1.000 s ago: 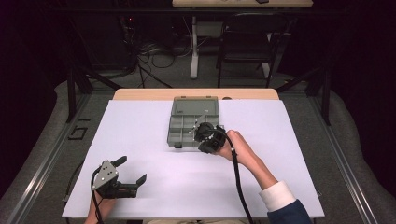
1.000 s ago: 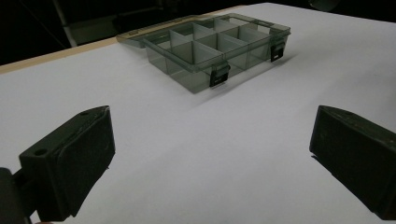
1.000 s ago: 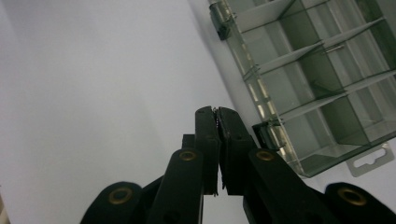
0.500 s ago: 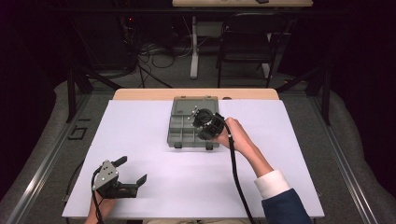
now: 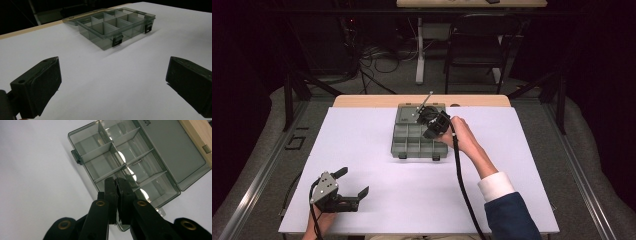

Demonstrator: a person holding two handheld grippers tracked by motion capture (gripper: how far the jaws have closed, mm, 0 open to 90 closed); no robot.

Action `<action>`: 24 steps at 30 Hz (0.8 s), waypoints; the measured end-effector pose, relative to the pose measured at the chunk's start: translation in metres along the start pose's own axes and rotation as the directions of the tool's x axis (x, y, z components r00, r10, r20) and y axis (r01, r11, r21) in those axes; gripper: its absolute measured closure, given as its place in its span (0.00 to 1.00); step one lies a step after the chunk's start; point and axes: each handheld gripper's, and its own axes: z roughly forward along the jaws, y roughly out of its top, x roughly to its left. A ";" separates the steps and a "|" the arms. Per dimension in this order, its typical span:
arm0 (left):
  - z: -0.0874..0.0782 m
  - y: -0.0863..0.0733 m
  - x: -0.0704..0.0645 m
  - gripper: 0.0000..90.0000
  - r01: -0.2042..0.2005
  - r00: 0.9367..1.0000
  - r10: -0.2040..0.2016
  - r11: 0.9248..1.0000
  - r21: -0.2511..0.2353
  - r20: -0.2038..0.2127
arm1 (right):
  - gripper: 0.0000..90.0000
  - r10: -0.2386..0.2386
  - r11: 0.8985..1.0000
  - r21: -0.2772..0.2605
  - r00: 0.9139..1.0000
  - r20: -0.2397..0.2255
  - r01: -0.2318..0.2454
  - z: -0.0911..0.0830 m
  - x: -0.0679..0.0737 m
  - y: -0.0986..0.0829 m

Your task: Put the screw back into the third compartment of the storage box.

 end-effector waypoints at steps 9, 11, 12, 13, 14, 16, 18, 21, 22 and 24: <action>0.000 0.000 0.000 0.00 -0.003 1.000 0.003 1.000 0.000 0.000 | 0.97 0.036 0.999 0.008 0.999 0.036 -0.036 0.012 -0.013 0.009; 0.000 0.000 0.000 0.00 -0.003 1.000 0.003 1.000 0.000 0.001 | 0.97 0.038 0.999 0.012 0.998 0.048 -0.038 0.015 -0.016 0.011; 0.000 0.000 0.000 0.00 -0.004 1.000 0.004 1.000 0.001 0.002 | 0.97 0.046 0.999 0.016 0.998 0.049 -0.047 0.018 -0.017 0.012; 0.000 0.000 0.000 0.00 -0.005 1.000 0.005 1.000 0.001 0.002 | 0.97 0.051 0.998 0.028 0.997 0.055 -0.053 0.019 -0.018 0.013; 0.000 0.000 0.000 0.00 -0.003 1.000 0.003 1.000 0.000 0.002 | 0.97 0.046 0.998 0.029 0.997 0.061 -0.048 0.021 -0.019 0.014; 0.000 0.000 0.000 0.00 -0.004 1.000 0.004 1.000 0.000 0.001 | 0.97 0.060 0.998 0.028 0.996 0.070 -0.062 0.026 -0.022 0.014; 0.000 0.000 0.000 0.00 -0.004 1.000 0.004 1.000 0.001 0.002 | 0.97 0.082 0.996 0.031 0.994 0.069 -0.084 0.030 -0.026 0.015; 0.000 0.000 0.000 0.00 -0.003 1.000 0.003 1.000 0.003 0.001 | 0.97 0.091 0.995 0.035 0.993 0.074 -0.094 0.035 -0.031 0.016; 0.000 0.000 0.000 0.00 -0.004 1.000 0.004 1.000 0.003 0.000 | 0.97 0.096 0.994 0.036 0.992 0.076 -0.099 0.036 -0.032 0.016; 0.000 0.000 0.000 0.00 -0.004 1.000 0.004 1.000 0.004 0.001 | 0.97 0.099 0.994 0.043 0.992 0.073 -0.102 0.039 -0.035 0.017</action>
